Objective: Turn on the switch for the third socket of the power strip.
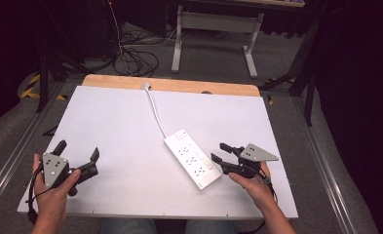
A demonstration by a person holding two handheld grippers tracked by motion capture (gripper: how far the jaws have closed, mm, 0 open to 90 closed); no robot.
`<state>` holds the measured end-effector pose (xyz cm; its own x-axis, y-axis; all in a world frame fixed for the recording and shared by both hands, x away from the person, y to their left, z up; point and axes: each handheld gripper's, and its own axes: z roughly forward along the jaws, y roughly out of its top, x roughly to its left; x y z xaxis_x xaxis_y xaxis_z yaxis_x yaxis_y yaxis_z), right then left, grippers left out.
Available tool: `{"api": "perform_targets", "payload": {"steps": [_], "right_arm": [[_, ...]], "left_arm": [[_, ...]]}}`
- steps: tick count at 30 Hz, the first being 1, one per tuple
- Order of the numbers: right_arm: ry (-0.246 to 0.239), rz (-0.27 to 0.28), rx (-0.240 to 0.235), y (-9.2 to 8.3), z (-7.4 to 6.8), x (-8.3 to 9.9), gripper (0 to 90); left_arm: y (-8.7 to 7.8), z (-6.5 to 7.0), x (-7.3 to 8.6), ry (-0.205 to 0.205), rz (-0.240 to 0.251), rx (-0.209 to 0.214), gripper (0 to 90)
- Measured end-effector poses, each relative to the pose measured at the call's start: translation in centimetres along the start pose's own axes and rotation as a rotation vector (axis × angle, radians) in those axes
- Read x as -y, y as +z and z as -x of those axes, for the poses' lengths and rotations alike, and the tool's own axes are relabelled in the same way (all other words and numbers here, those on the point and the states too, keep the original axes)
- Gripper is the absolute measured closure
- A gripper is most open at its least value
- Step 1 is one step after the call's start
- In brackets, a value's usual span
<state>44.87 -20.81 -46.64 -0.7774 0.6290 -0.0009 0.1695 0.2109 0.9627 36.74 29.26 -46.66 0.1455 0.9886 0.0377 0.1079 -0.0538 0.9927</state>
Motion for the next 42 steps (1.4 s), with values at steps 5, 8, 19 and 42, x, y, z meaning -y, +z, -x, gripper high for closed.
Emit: {"api": "perform_targets", "payload": {"steps": [5, 8, 19, 42], "right_arm": [[0.001, 0.026, 0.005, -0.4, 0.2, 0.0, 44.8], [0.010, 0.032, 0.007, -0.6, 0.2, 0.0, 44.3], [0.028, 0.061, 0.023, -1.4, 0.6, 0.0, 40.1], [0.059, 0.091, 0.020, -1.8, 1.1, 0.0, 24.9]], "left_arm": [[0.0, -0.1, 0.0, -0.004, 0.000, -0.001, 1.2], [0.0, 0.0, 0.0, -0.004, 0.001, 0.002, 1.3], [0.2, 0.0, 0.0, -0.007, -0.001, 0.008, 1.3], [0.1, 0.0, 0.0, -0.009, -0.003, 0.010, 1.3]]}}
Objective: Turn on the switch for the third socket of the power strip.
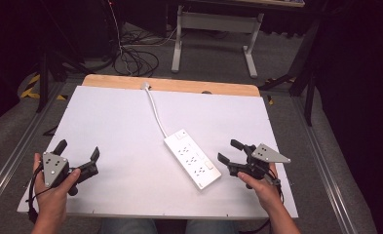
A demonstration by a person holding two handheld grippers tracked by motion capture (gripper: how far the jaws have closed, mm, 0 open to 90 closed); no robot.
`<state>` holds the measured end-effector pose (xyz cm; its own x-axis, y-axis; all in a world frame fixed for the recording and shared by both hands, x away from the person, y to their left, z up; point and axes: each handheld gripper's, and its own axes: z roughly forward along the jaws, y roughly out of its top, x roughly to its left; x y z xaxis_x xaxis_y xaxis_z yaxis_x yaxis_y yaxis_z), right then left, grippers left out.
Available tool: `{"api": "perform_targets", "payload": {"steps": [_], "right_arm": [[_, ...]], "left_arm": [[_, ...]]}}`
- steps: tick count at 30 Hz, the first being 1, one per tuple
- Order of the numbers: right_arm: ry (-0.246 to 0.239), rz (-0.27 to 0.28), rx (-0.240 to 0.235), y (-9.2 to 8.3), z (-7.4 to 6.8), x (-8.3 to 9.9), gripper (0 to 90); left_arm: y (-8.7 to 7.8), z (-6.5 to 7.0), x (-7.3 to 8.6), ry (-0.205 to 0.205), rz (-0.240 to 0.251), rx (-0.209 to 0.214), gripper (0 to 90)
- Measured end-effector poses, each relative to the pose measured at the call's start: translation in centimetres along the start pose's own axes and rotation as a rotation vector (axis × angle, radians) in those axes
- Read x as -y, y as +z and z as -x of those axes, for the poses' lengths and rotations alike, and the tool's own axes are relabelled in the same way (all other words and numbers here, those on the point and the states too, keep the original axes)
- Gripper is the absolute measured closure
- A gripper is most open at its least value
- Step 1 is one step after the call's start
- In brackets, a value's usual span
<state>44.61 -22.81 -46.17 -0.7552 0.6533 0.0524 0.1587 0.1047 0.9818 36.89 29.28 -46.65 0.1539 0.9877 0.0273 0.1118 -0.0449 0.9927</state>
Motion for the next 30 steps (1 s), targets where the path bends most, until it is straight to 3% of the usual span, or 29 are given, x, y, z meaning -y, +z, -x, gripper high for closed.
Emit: {"api": "perform_targets", "payload": {"steps": [15, 30], "right_arm": [[0.014, 0.002, 0.014, -0.07, 0.21, 0.02, 14.0], [-0.014, 0.006, 0.006, -0.19, 0.29, 0.04, 3.2]], "left_arm": [[0.05, 0.04, -0.01, 0.001, -0.001, 0.003, 1.3], [0.06, 0.04, -0.01, 0.001, -0.001, 0.003, 1.3]]}}
